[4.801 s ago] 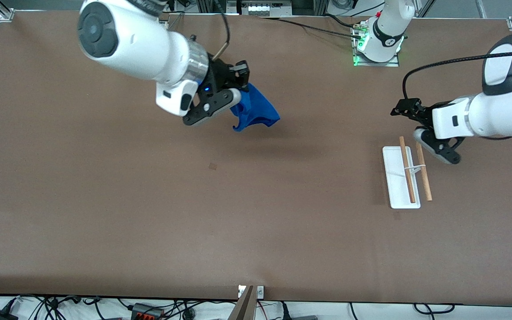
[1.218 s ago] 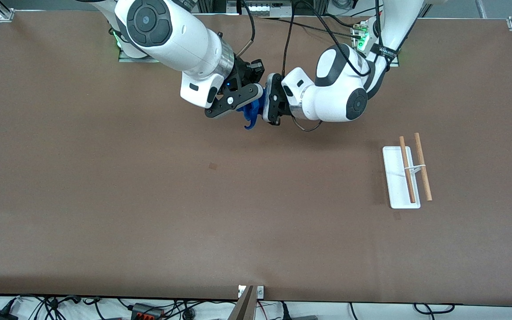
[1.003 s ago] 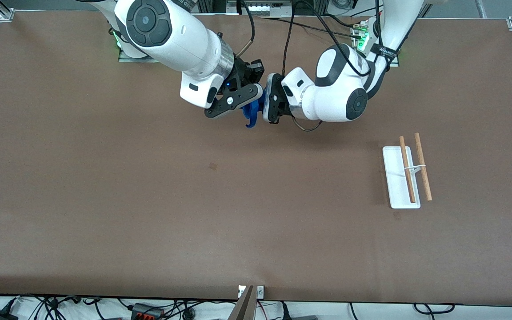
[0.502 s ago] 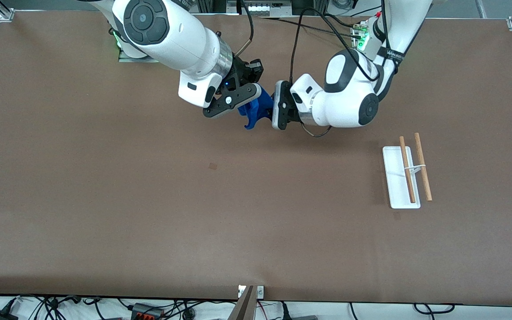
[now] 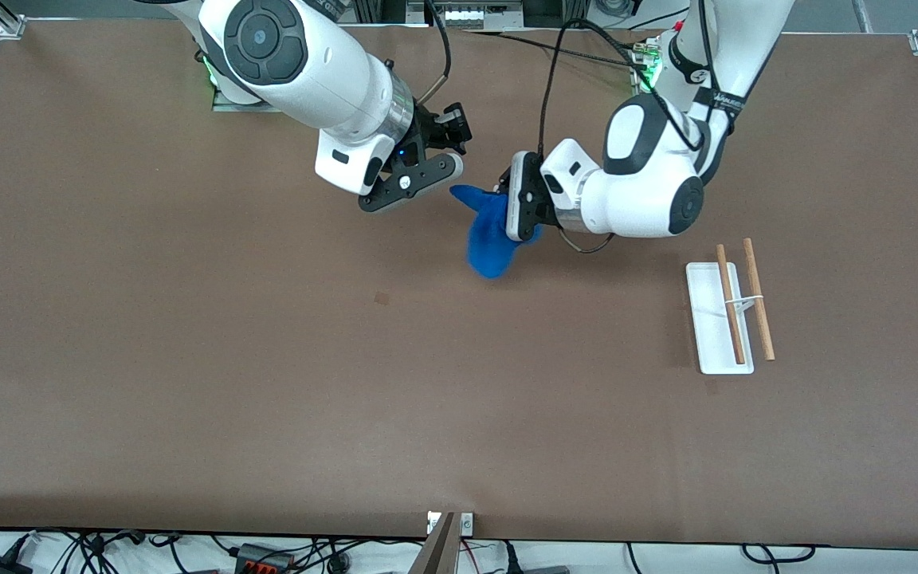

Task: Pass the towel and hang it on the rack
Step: 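Open the right gripper while the left gripper carries the towel away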

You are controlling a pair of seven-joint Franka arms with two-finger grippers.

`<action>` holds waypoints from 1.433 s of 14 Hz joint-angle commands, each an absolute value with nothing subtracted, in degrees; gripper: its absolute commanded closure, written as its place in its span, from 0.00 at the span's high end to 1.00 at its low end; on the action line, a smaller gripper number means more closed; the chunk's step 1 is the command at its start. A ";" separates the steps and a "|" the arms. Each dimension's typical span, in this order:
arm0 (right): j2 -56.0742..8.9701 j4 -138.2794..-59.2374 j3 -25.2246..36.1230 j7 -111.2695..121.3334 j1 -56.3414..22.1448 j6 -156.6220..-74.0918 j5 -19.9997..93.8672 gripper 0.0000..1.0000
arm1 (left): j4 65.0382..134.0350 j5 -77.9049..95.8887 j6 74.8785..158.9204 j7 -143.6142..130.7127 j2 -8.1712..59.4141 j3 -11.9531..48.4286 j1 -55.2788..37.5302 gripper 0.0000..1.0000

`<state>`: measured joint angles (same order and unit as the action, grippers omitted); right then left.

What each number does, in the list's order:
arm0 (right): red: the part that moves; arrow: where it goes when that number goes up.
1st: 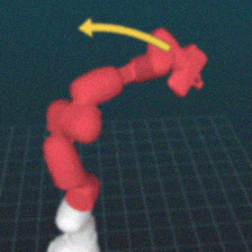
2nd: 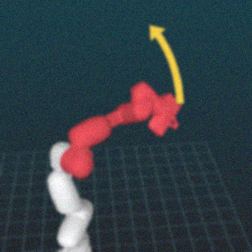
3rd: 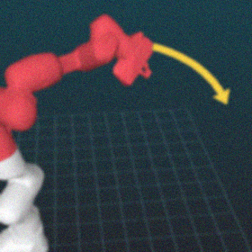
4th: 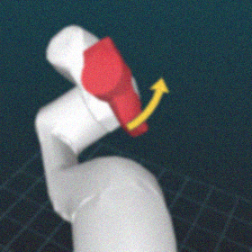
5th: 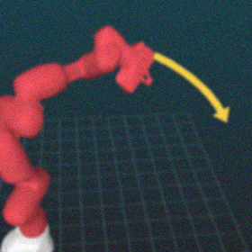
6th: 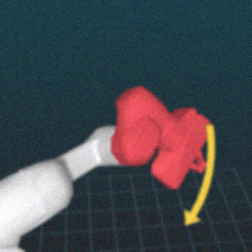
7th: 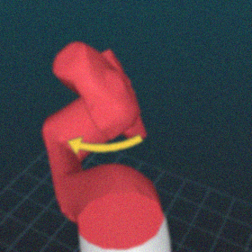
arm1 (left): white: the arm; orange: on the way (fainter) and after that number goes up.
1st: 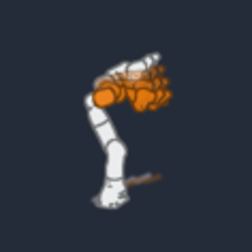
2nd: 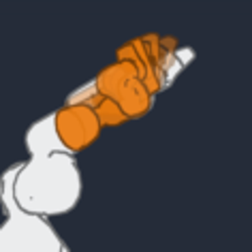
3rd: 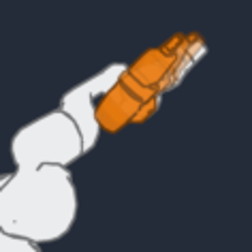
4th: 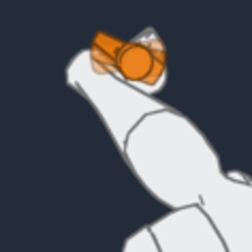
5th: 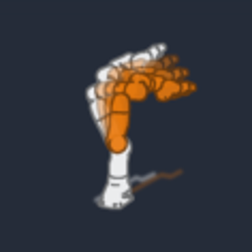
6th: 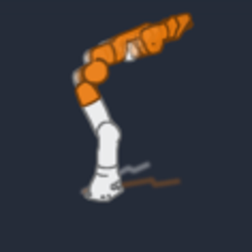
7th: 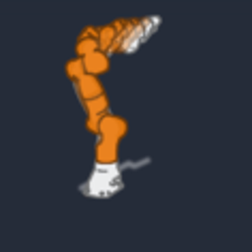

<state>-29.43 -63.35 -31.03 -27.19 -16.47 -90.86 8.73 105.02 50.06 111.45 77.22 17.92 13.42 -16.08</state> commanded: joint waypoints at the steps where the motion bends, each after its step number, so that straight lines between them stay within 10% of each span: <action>1: -28.83 -63.98 -31.03 -28.21 -15.30 -90.09 4.67 1.00 | 103.28 46.33 104.62 77.52 15.56 13.45 -11.88 0.01; 20: -31.46 -68.99 -27.16 -26.73 -1.33 -94.48 -12.29 1.00 | 99.05 -1.48 89.12 48.78 13.35 13.54 2.64 0.01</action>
